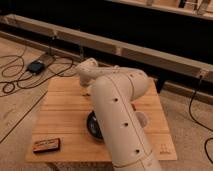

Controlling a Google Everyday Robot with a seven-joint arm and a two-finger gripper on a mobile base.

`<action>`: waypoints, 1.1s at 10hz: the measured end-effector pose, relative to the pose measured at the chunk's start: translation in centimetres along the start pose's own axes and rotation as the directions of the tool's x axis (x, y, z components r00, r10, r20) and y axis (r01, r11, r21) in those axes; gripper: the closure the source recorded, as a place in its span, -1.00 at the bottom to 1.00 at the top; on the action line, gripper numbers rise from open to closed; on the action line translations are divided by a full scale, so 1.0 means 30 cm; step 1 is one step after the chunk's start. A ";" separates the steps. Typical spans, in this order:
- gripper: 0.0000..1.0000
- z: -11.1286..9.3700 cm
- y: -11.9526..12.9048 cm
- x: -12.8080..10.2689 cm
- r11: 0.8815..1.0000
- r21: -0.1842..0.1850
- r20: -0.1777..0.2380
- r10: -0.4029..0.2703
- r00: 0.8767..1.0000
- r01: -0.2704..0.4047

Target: Wipe the white sponge on the table

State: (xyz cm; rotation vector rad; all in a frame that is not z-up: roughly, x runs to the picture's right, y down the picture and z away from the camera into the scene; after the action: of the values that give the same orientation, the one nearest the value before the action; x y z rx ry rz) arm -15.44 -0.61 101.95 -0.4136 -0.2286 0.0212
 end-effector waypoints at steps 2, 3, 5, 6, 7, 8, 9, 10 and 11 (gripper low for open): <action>1.00 0.017 -0.019 -0.074 1.000 0.007 0.045 -0.017 0.999 0.017; 1.00 0.033 -0.019 -0.113 1.000 0.005 0.067 -0.026 0.997 0.026; 1.00 0.057 -0.013 -0.186 0.999 0.000 0.110 -0.047 0.993 0.048; 1.00 0.079 0.008 -0.261 0.998 -0.009 0.152 -0.066 0.986 0.068; 1.00 0.091 0.021 -0.302 0.997 -0.013 0.176 -0.073 0.982 0.076; 1.00 0.104 0.032 -0.359 0.997 -0.014 0.216 -0.073 0.974 0.077; 1.00 0.115 0.053 -0.410 0.996 -0.016 0.251 -0.076 0.965 0.082; 1.00 0.122 0.080 -0.459 0.996 -0.022 0.283 -0.082 0.956 0.091; 1.00 0.120 0.108 -0.507 0.994 -0.025 0.312 -0.090 0.946 0.103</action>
State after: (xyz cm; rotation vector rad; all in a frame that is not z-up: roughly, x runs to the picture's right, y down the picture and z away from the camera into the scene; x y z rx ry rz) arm -30.99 2.76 100.59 -0.4392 -0.5608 -0.0154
